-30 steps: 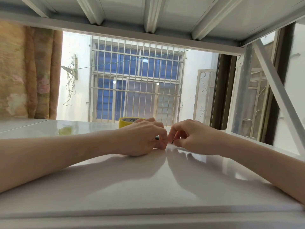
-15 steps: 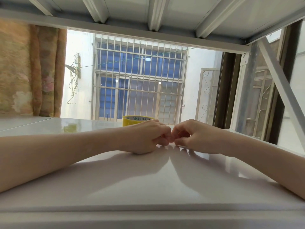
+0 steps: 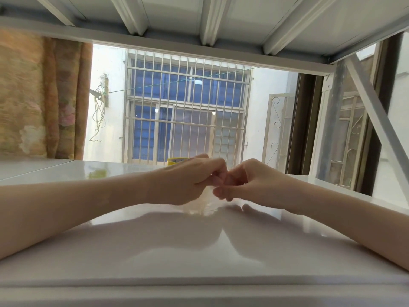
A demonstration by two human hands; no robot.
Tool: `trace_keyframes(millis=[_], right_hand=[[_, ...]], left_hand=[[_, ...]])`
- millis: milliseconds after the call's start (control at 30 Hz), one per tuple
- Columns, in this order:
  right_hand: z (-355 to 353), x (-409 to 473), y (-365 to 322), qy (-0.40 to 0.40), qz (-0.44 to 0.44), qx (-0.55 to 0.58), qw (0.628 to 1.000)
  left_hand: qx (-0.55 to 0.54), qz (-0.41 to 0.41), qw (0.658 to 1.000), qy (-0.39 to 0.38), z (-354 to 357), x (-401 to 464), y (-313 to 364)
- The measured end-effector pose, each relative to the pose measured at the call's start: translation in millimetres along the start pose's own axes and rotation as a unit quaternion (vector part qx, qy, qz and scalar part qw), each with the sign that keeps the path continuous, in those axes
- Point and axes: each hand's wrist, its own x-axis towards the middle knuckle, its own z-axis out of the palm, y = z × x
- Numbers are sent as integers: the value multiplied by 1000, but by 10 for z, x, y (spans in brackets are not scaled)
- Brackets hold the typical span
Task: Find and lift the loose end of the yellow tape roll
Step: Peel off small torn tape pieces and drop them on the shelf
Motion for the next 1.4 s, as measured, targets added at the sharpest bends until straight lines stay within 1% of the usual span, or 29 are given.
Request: trace_keyframes(millis=[67,133,200,300,400,533,633,700,767,833,900,1033,1133,1200,1300,1400], right_hand=[[10,6,-15,32,-29,-24,999],[25,1,-27,58,-48,-47,996],[38,-8,-43,73,-67,-63,993],[42,-28,-86,98,-93,-62,989],[33,-56,-121,121,-113,-48,985],[39,-79,-146,149,-124,-29,981],[26,-77,-176,173,-135,-13,976],[-61,-54,-173,222,-128,21,966],[-174,-43,-144,263,-105,66,957],[-241,-54,-90,260,-76,84,959],[-250,-70,-48,240,-61,93,964],[-229,-72,-48,216,-67,89,970],[-208,-81,-65,198,-70,81,974],[-201,-93,-73,193,-69,77,976],[-198,-100,-78,193,-67,75,976],[-189,-104,-81,190,-69,77,976]], left_hand=[[-26,8,999,17,-80,-26,16],[-70,-3,997,18,-181,-31,-1],[-108,-13,994,-7,-283,-42,-42],[-99,-13,993,-67,-331,-90,-74],[-110,-24,991,-75,-314,-107,-39],[-218,-47,972,-68,-372,-96,17],[-256,-47,965,-38,-393,-86,39],[-288,-52,956,23,-434,-47,46],[-326,-66,940,81,-493,-15,48],[-325,-77,939,86,-502,-10,47],[-298,-87,949,59,-451,-29,46],[-262,-107,958,51,-375,-37,51],[-233,-112,964,66,-357,-37,58],[-214,-109,966,97,-348,-33,57],[-242,-118,954,127,-356,-28,74],[-297,-132,938,121,-363,-35,105]])
